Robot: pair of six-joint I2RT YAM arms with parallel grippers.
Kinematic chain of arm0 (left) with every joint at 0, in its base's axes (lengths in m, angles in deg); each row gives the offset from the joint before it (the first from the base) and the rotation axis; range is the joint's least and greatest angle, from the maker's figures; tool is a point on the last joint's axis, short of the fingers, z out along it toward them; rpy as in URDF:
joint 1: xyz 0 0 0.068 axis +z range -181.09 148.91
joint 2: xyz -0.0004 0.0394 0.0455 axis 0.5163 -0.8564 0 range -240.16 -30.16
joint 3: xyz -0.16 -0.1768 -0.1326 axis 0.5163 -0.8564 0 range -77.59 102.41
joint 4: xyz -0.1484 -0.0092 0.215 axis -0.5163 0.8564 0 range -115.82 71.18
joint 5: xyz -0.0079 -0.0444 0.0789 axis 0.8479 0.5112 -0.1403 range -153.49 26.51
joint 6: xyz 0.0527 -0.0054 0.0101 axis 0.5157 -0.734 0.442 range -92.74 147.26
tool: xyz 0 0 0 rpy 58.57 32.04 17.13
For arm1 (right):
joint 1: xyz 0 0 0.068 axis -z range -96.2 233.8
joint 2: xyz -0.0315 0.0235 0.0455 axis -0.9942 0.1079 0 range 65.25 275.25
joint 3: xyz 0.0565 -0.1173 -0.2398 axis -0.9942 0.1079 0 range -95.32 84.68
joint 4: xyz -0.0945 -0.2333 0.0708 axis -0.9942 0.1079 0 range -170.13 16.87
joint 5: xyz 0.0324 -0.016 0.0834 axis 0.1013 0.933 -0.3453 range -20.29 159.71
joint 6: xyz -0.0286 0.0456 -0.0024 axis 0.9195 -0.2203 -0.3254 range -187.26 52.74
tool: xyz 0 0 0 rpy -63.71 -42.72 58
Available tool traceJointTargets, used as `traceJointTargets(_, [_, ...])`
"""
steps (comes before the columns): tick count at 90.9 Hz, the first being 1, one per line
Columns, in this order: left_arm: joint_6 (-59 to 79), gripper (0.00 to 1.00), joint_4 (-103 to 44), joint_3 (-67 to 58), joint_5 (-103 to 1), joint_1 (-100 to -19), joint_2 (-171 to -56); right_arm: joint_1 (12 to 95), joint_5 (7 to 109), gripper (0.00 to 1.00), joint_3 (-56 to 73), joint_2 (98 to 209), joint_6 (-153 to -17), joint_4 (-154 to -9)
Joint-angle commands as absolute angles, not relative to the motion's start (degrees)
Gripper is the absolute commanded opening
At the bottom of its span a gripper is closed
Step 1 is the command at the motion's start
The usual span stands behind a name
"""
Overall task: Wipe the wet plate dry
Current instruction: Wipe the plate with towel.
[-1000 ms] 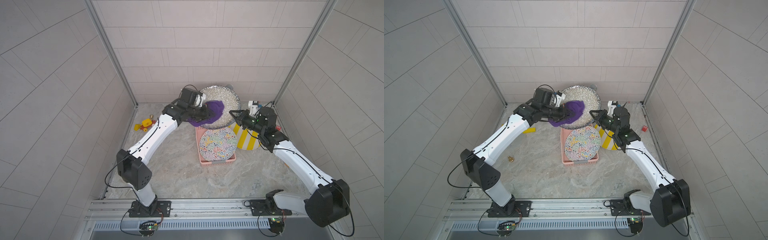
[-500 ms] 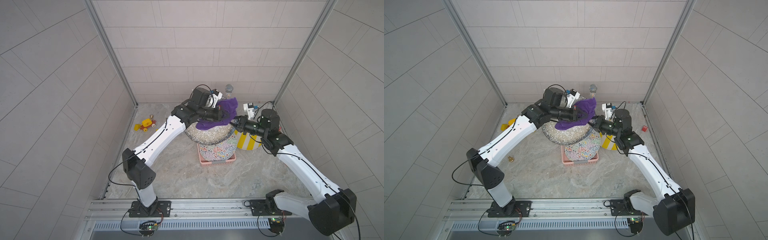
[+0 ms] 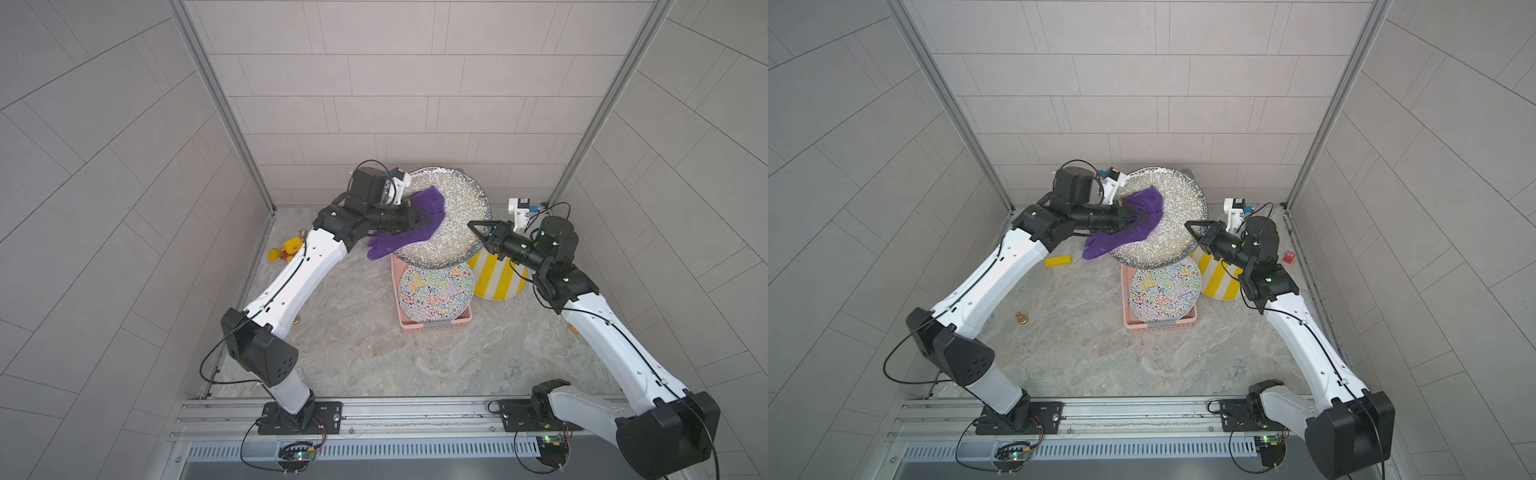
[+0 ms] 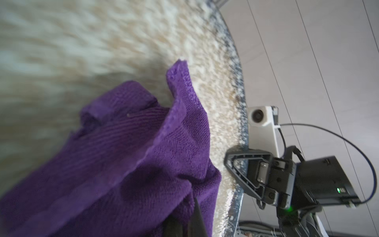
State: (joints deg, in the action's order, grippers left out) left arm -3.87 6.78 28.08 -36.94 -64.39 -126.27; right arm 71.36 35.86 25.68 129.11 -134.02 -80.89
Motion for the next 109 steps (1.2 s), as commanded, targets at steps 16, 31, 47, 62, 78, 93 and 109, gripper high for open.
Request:
traceJointTargets(16, [-7.26, 0.0, 5.13, 35.78, -37.72, -62.34, -128.88, 78.32, 38.64, 0.0, 17.05, 128.27, -140.93, -97.97])
traceJointTargets(31, [-44.6, 0.0, -29.85, 24.42, -30.04, -53.6, -124.41, 83.66, 40.89, 0.0, 21.11, 122.89, -146.26, -95.09])
traceJointTargets(47, [-64.61, 0.0, -49.85, 21.71, -36.0, -51.0, -122.91, 88.89, 43.87, 0.0, 29.06, 121.67, -166.65, -117.95])
traceJointTargets(62, [-79.04, 0.0, -60.23, 21.47, -38.56, -51.66, -126.3, 87.53, 40.74, 0.0, 26.7, 125.2, -172.01, -127.54])
traceJointTargets(78, [-84.12, 0.0, -64.32, 24.3, -40.54, -53.9, -128.91, 82.35, 40.3, 0.0, 24.68, 128.19, -170.17, -127.47])
traceJointTargets(93, [-88.34, 0.0, -66.53, 25.35, -41.84, -55.46, -129.97, 75.93, 42.13, 0.0, 21.89, 133.2, -170.6, -133.81])
traceJointTargets(109, [-93.74, 0.0, -69.95, 24.32, -45.41, -56.61, -130.3, 70.74, 43.05, 0.0, 19.68, 136.5, -168.93, -133.94])
